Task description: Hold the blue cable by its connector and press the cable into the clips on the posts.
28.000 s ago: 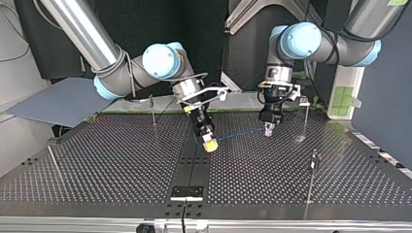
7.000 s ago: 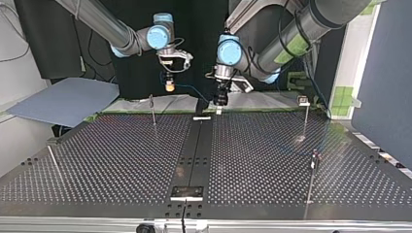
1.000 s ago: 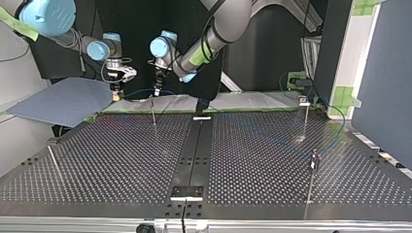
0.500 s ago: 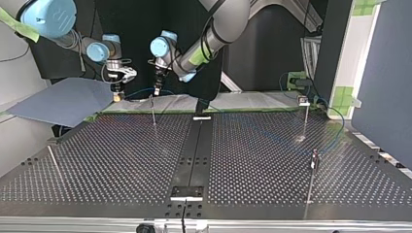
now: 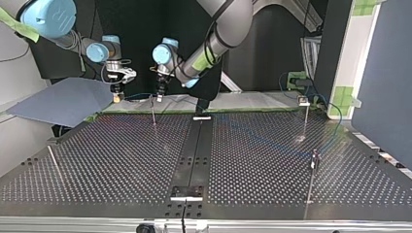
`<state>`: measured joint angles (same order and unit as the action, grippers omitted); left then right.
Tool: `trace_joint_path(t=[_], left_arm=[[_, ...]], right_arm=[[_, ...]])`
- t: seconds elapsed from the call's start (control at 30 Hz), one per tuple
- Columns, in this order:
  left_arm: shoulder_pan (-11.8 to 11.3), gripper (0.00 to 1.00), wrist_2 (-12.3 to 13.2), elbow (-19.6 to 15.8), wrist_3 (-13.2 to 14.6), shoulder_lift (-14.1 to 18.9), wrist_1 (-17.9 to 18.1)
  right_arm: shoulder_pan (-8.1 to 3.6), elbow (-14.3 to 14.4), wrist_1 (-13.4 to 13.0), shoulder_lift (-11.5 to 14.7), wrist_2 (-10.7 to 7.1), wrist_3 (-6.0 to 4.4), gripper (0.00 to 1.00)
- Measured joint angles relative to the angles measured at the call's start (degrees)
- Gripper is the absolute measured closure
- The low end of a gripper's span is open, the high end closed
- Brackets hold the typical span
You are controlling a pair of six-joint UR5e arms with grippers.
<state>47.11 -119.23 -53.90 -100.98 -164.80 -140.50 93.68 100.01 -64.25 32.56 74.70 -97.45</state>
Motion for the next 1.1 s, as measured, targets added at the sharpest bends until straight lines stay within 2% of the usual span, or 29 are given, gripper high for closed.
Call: trace_joint_path(t=[0.37,0.63,1.1], left_arm=[[-1.95,1.00,0.17,0.70,0.63,-0.41,-0.28],[-2.15,1.00,0.78,1.78,1.06,-2.83,-0.76],[-2.89,1.00,3.11,3.63,1.06,-3.05,-1.31]], right_arm=[[-0.08,-1.34,0.31,-0.07,0.62,-0.12,1.00],[0.14,-1.72,0.21,-0.07,0.63,-0.13,1.00],[0.03,-3.01,0.35,-0.39,0.62,-0.37,1.00]])
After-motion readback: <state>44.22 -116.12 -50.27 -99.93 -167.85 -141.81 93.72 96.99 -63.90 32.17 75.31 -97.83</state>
